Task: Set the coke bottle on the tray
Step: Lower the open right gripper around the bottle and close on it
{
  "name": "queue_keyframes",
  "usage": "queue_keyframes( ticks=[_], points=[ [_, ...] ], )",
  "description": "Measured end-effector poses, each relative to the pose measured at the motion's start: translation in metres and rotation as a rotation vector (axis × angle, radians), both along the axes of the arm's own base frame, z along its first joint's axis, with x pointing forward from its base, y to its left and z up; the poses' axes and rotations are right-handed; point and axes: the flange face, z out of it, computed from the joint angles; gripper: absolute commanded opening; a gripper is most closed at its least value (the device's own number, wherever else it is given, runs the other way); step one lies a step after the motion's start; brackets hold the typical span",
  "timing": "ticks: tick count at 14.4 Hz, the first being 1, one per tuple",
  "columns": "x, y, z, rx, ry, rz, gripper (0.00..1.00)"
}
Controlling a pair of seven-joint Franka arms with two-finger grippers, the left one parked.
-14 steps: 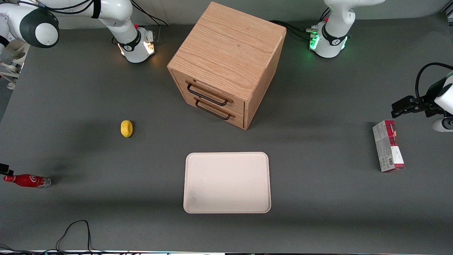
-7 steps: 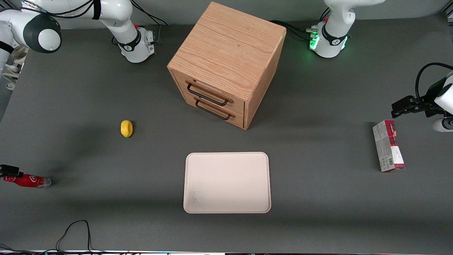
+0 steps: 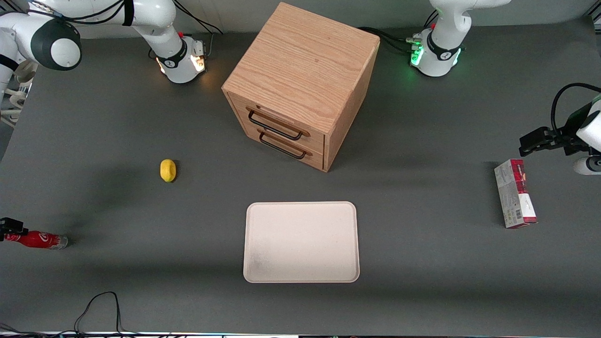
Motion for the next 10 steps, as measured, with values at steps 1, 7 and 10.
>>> queue_keyframes(
  ticks=[1,7,10],
  points=[
    [0.0002,0.0004,0.0,-0.001,0.0,0.003,0.17],
    [0.0006,0.0012,-0.0003,-0.003,0.002,0.01,0.04],
    [0.0008,0.003,0.0003,-0.004,0.009,0.016,0.04]
  ],
)
